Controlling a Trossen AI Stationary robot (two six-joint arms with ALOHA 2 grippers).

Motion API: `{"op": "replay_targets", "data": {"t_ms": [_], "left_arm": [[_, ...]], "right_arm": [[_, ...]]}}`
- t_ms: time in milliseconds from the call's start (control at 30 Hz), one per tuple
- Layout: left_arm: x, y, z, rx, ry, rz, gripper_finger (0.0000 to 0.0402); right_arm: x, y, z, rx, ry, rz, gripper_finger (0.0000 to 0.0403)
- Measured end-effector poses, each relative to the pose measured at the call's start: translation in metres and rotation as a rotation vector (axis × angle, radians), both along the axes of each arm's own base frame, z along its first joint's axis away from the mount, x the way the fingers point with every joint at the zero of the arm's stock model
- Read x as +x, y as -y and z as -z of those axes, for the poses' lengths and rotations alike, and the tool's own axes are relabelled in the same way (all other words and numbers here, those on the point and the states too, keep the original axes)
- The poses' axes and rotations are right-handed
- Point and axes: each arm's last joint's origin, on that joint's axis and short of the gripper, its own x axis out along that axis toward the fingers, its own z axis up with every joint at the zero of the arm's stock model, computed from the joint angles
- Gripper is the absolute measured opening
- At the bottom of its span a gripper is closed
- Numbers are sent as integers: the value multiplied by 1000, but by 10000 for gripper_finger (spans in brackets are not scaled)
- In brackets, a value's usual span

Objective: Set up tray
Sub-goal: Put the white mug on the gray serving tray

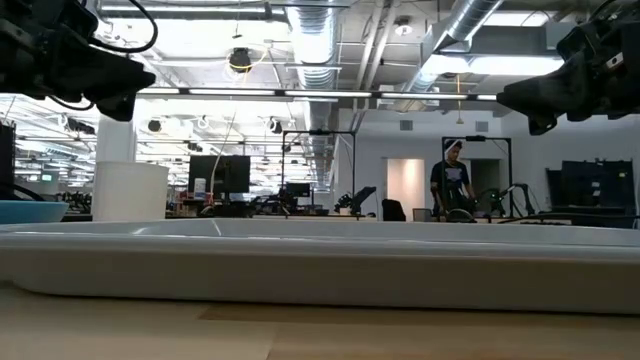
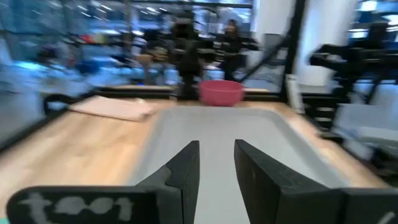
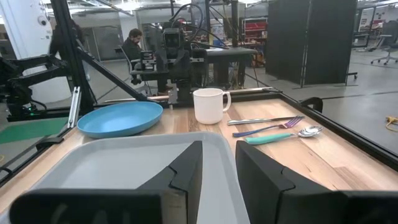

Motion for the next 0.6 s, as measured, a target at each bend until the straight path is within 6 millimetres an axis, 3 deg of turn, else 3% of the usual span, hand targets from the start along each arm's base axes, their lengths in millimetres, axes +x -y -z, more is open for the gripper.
{"op": "replay_targets", "data": {"t_ms": [267, 433, 600], "left_arm": [[-1, -4, -15, -11, 146, -144, 91], [-8, -10, -36, -143, 328, -282, 91], [-16, -9, -68, -139, 417, -210, 91]], "right_arm": [[0, 0, 0, 0, 1, 0, 91], [0, 0, 0, 0, 1, 0, 91], [0, 0, 0, 0, 0, 0, 91]]}}
